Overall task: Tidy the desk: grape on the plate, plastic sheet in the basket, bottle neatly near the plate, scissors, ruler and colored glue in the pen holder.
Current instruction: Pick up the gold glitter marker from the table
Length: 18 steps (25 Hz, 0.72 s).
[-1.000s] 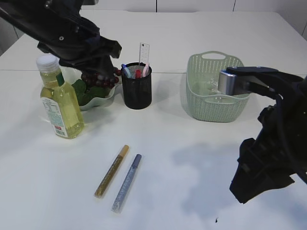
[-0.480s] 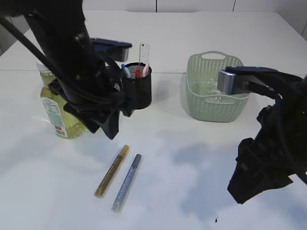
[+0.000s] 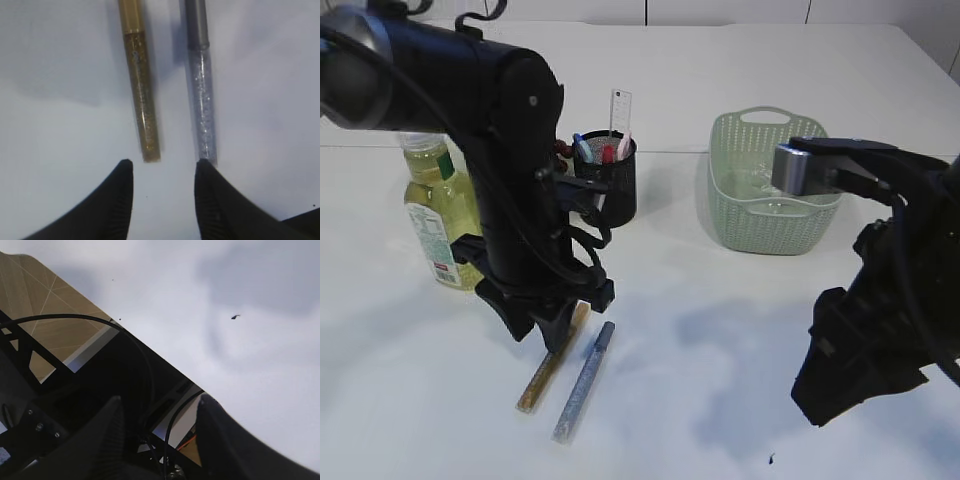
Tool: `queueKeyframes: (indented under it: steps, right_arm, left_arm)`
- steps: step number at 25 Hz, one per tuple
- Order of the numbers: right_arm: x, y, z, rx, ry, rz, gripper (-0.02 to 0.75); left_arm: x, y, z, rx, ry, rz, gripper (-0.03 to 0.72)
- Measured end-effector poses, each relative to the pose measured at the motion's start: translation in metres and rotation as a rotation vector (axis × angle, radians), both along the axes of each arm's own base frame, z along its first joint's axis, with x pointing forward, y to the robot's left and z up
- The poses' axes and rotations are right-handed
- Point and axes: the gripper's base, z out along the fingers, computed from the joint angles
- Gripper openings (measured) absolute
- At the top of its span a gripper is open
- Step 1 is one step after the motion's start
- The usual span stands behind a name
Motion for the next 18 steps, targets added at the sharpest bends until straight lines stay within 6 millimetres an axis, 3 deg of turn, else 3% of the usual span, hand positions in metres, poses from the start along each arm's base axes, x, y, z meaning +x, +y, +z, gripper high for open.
queueKeyframes:
  steps: [9,18]
  right_arm:
    - [0.0,0.0,0.0,0.003,0.002,-0.001,0.377]
    - [0.0,0.0,0.0,0.003,0.002,-0.001,0.377]
  left_arm:
    - [0.011,-0.005,-0.034,0.017,-0.013,0.026,0.301]
    - [0.018,-0.007,-0.047,0.006,-0.048,0.033,0.301]
